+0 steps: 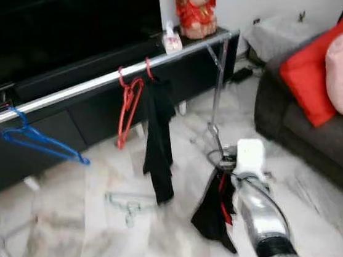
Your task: Hang hanger
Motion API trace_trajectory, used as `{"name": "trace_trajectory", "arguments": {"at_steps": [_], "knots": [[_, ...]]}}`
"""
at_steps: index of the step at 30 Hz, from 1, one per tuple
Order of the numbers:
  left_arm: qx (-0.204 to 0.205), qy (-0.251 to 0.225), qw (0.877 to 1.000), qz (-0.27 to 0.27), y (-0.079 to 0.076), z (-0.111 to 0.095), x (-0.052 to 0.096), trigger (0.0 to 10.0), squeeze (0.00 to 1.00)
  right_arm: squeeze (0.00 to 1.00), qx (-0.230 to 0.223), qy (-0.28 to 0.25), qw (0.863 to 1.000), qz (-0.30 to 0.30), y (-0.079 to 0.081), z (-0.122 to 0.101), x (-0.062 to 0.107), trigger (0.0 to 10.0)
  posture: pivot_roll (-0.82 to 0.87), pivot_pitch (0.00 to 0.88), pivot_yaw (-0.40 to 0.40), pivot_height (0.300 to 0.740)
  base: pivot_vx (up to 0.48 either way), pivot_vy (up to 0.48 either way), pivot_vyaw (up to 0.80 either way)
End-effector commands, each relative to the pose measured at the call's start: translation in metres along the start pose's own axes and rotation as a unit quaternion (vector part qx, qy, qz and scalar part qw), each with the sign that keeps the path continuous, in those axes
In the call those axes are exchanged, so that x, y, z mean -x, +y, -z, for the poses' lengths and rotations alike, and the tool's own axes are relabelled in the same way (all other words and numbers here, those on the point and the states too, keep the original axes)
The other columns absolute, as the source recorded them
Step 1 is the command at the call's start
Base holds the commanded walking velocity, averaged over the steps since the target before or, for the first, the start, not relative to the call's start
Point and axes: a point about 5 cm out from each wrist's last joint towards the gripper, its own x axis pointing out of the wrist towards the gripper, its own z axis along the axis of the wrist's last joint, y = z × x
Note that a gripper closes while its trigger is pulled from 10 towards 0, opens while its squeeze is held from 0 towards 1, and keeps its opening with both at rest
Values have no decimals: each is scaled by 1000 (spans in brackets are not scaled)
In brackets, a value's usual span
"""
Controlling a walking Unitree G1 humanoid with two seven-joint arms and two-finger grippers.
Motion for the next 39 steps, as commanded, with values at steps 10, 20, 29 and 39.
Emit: {"name": "trace_trajectory", "arguments": {"at_steps": [10,20,29,39], "knots": [[1,13,1000,-11,9,8,2,10000,0,0,-11,-25,1000,-13,11,-13,-2,10000,-74,25,-11,740,291,0,0],[0,13,1000,-11,9,8,2,10000,0,0,-10,-17,1000,-15,12,-12,-3,10000,-71,19,-12,740,283,0,-665],[-4,12,1000,-11,8,9,2,10000,0,0,-8,-24,1000,-18,12,-12,-3,10000,-70,2,-12,740,217,0,-47],[-17,-12,1000,-11,8,6,3,10000,0,0,-1,-24,999,-22,13,-10,-2,10000,-66,0,-11,740,0,0,0]]}}
